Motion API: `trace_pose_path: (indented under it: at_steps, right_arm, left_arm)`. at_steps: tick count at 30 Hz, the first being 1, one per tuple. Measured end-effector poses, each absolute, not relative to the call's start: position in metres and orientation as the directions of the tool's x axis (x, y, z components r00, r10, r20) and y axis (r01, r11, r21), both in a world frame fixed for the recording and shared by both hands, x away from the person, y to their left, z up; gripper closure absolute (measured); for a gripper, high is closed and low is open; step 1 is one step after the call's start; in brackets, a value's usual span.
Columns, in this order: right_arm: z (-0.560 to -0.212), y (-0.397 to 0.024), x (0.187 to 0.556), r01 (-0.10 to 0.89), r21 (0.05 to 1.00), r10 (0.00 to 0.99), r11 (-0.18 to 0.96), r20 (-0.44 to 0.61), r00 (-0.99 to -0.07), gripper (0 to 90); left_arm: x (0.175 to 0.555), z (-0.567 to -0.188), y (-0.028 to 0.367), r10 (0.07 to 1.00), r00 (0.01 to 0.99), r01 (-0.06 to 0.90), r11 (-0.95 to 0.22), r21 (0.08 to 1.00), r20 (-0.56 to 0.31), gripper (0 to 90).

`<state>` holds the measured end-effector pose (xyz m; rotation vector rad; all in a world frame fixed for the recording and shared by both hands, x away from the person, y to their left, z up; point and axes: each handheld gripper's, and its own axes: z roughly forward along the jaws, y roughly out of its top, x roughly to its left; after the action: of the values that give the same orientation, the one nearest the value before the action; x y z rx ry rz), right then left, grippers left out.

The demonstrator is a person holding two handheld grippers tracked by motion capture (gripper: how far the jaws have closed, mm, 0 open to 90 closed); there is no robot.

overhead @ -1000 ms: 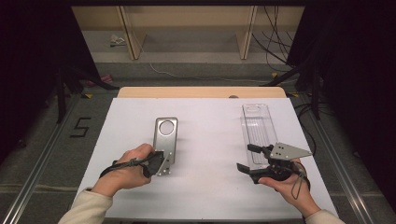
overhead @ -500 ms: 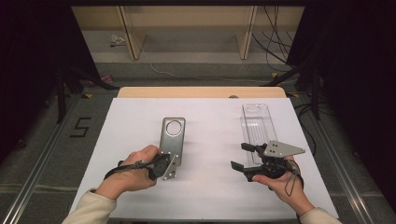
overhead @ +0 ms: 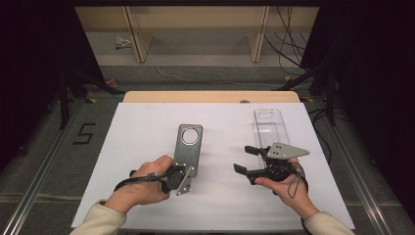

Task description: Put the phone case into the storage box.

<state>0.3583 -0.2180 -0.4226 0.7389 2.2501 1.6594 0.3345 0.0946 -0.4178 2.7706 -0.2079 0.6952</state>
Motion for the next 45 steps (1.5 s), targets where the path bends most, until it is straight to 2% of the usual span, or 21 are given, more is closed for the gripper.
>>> trace_pose_path:
  at_steps: [33,45]
  right_arm:
    - [-0.434,-0.147,0.405,0.357,0.899,0.516,0.253,0.186,-0.836,27.9]
    - [-0.434,-0.142,0.419,0.404,0.887,0.555,0.224,0.224,-0.801,36.9]
  left_arm:
    - [0.318,-0.417,0.073,-0.147,0.865,-0.273,-0.940,0.203,0.480,88.8]
    - [0.316,-0.418,0.069,-0.169,0.861,-0.292,-0.936,0.194,0.480,88.8]
